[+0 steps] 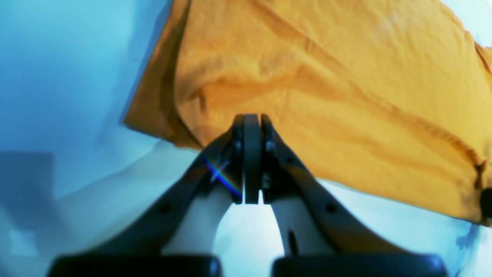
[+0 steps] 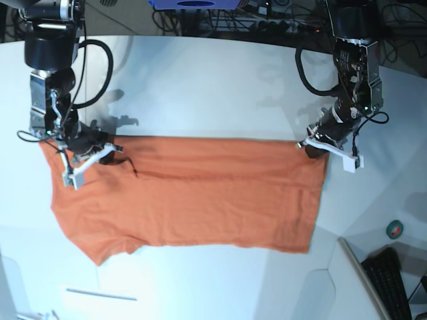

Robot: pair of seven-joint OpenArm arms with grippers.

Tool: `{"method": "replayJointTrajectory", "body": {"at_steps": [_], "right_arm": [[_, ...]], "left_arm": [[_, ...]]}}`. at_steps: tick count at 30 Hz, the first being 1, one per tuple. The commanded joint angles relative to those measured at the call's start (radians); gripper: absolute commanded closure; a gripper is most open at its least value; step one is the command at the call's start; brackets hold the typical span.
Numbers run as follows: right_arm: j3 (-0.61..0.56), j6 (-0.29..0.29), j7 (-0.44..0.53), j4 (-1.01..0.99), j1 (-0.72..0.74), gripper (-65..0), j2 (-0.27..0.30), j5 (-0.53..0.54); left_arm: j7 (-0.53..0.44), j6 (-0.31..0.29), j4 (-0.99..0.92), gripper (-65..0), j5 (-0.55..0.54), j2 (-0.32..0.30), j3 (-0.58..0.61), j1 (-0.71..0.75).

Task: Layout the t-shirt on the table in an organized manner, then fold the t-shirt properly
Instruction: 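Hold the edge with the right gripper and adjust the left gripper's grip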

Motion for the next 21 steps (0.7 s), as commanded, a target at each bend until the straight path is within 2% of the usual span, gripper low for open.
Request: {"method": "replayJointTrajectory", "body": {"at_steps": [1,4,9,13,18,21], "right_arm": [[0.002,-0.022,-0.023,0.004,0.005,0.0,0.01,-0.026],[0.005,-0.022,-0.023,0.004,0.005,0.0,0.01,-0.026],[0.005,-0.022,-0.023,0.005,0.005,0.0,0.01,-0.026],[0.005,-0.022,-0.022,0.005,0.005,0.0,0.01,-0.026],[0.005,-0.022,-0.02,0.004,0.008,0.0,0.012,-0.026],[0.005,-0.022,-0.02,0.004,0.009,0.0,0.012,-0.026]], "left_arm": [[-0.015,-0.007,0.005,0.0,-0.009,-0.012,-0.004,-0.013],[-0.014,-0.007,-0.058,0.0,0.0,-0.012,-0.002,-0.047],[-0.015,-0.012,-0.116,0.0,0.173,-0.015,-0.002,-0.064],[-0.014,-0.013,-0.116,0.0,0.258,-0.019,-0.002,-0.059],[-0.014,-0.013,-0.116,0.0,0.345,-0.053,-0.001,-0.053],[-0.014,-0.013,-0.116,0.0,0.351,-0.09,-0.002,-0.056]]}}
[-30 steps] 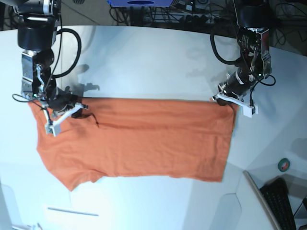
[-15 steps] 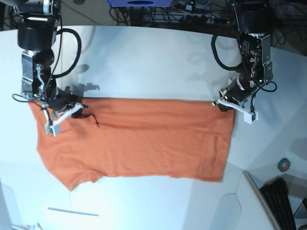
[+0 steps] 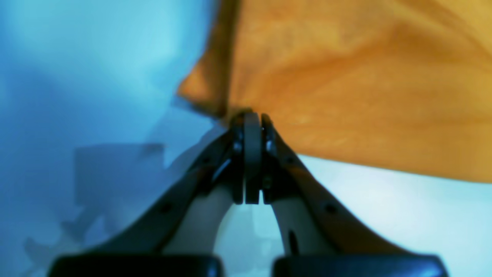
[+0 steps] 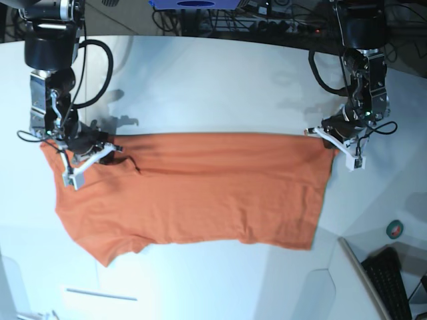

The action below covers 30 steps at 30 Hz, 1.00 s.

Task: Layout the t-shirt on the table in an organized manner, then fold the t-shirt properly
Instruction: 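Hold the edge with the right gripper and adjust the left gripper's grip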

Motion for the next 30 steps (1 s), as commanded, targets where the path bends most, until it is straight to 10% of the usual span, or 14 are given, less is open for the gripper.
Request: {"method": "replayJointTrajectory", "body": {"at_steps": [1,17,30], "right_arm": [[0.005,-0.022,-0.02,0.004,0.008,0.0,0.011,-0.026],[0.0,-0.022,-0.023,0.005,0.003,0.0,0.016,-0.026],[0.003,-0.022,-0.024,0.007,0.003,0.0,0.016,-0.026]], "left_arm": [[-0.004,0.019,0.009,0.0,0.013,-0.027,-0.007,-0.007],[0.163,0.019,0.368,0.0,-0.103,0.026,-0.006,0.073],[0.1,0.024,0.13,0.0,-0.02,0.028,0.09,-0.01]]}}
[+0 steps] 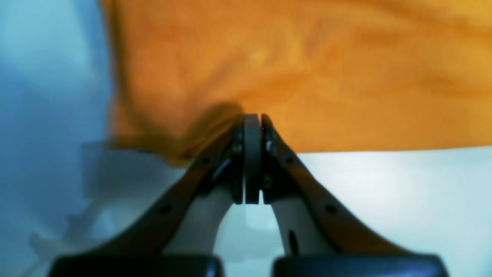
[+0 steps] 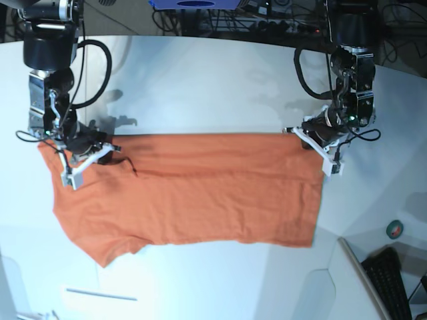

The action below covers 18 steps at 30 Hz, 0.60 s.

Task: Layout the t-shirt on the table in an organized manner, then fold the t-shirt properly
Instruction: 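Hold the edge with the right gripper and adjust the left gripper's grip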

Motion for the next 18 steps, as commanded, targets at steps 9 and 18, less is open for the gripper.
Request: {"method": "replayJointTrajectory", "body": {"at_steps": [9,18], "right_arm": [[0.004,-0.022,-0.024,0.006,0.005,0.0,0.015,-0.025],[-0.001,-0.022,-0.024,0.006,0.005,0.0,0.01,-0.025]], "left_arm": [[-0.047,0.006,-0.022,0.0,0.055,-0.078,-0.006,-0.016],[-0.025,0.002,0.12,0.0,0.055,-0.094,-0.057,0.013]]}}
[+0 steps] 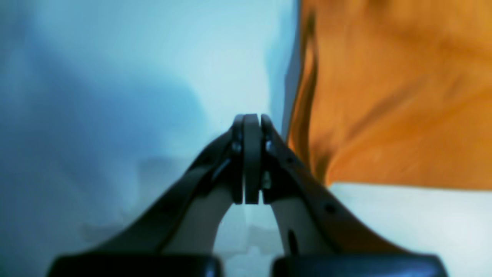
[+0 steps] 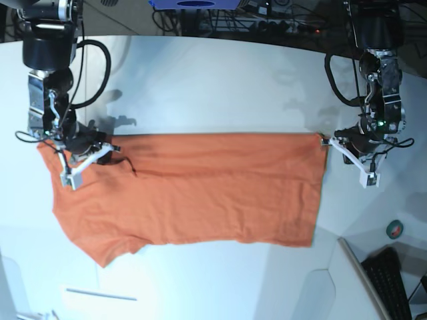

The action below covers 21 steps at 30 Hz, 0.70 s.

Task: Layout the t-shirt on the table in an organized manner, then fold the t-shirt properly
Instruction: 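Hold the edge with the right gripper and adjust the left gripper's grip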

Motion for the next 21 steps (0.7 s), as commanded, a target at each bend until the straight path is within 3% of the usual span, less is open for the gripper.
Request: {"method": "replayJointTrajectory", "body": {"at_steps": [1,5,10,21], "right_arm": [[-0.001,-0.022,-0.024,0.006,0.005,0.0,0.008,-0.025],[-0.001,-0.022,-0.024,0.006,0.005,0.0,0.008,-0.025],[0.001,-0.022,-0.024,0.006,0.005,0.0,0.008,-0.025],[0.002,-0.022,-0.024,0.006,0.005,0.0,0.009,-0.025]], "left_arm": [[0.009,-0.006,0.045,0.0,-0.009,0.017,0.009,0.01],[0.024,-0.006,0.12,0.0,-0.009,0.061,0.055,0.064],[0.021,-0.006,0.073,0.0,-0.004,0.068,0.122,0.079],[0.018,-0.006,-0.056,0.0,0.002,0.057,0.027,0.021]]}}
